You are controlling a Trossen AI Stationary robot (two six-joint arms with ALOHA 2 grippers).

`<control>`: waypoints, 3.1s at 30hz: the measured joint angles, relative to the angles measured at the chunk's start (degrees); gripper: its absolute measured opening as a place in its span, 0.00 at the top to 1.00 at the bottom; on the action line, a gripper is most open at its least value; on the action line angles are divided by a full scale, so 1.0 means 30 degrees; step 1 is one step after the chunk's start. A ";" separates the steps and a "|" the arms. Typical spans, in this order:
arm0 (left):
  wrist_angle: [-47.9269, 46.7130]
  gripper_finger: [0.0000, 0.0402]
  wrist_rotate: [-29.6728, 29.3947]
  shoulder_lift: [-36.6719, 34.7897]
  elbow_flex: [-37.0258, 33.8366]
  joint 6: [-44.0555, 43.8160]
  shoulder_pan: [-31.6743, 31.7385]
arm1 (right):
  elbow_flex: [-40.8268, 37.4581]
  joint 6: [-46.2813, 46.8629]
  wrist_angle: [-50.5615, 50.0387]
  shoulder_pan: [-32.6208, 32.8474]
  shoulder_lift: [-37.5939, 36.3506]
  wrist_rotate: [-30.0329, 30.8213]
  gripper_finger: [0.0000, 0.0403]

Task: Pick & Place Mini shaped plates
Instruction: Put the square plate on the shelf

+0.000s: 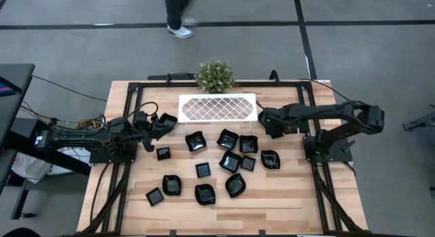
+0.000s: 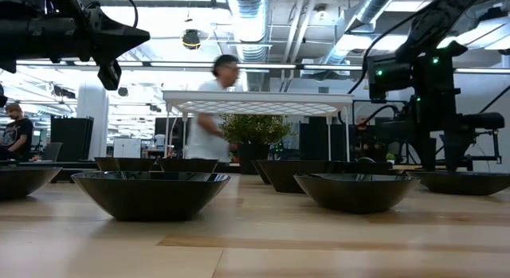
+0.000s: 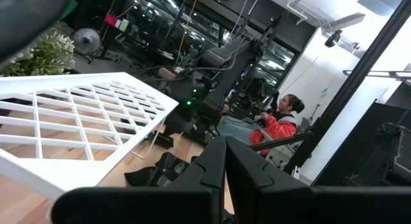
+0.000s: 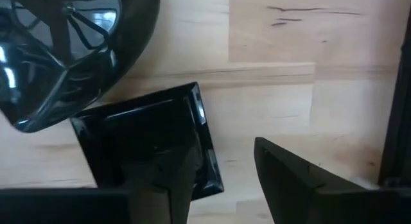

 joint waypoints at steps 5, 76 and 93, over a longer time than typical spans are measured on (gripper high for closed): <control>0.0017 0.97 0.0002 0.0000 0.0000 0.0000 0.0002 | 0.0000 -0.0263 0.0050 -0.0418 0.0574 0.0007 0.63; 0.0308 0.97 -0.0001 0.0000 0.0000 0.0000 0.0002 | 0.1022 -0.0555 -0.2121 -0.0358 0.0502 -0.0138 0.99; 0.0315 0.97 -0.0005 0.0002 0.0000 0.0000 0.0002 | 0.5498 -0.0613 -0.7715 -0.0357 -0.2570 0.0066 1.00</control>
